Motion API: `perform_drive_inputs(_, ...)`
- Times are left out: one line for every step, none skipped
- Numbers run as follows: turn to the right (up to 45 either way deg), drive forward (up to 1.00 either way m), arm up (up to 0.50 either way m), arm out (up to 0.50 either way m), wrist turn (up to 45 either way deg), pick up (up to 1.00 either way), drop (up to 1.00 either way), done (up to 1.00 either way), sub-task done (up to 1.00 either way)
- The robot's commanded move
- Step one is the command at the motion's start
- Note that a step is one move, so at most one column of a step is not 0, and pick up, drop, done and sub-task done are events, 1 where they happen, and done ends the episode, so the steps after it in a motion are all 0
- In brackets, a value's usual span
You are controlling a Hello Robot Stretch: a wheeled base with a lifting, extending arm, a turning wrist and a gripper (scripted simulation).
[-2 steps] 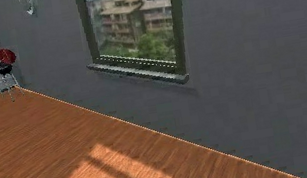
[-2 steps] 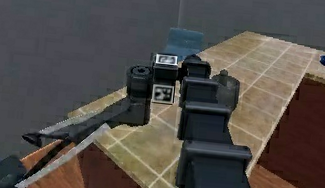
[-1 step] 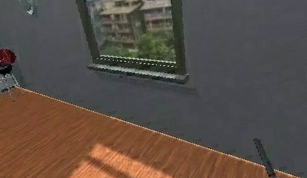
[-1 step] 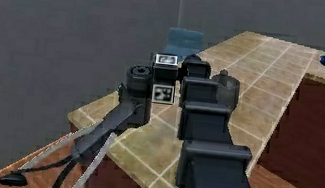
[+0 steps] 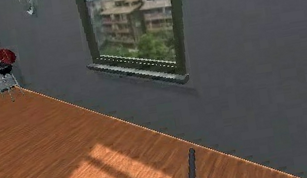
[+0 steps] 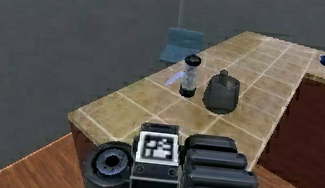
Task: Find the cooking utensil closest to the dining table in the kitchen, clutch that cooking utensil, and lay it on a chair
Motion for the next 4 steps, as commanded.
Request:
perform_drive_inputs(-45.0,0.0,0.0,0.0,0.0,0.0,0.0,0.0,0.0)
perform_drive_inputs(0.0,0.15,0.0,0.0,0.0,0.0,0.0,0.0,0.0)
perform_drive_inputs(-45.0,0.0,0.0,0.0,0.0,0.0,0.0,0.0,0.0)
perform_drive_inputs(-45.0,0.0,0.0,0.0,0.0,0.0,0.0,0.0,0.0)
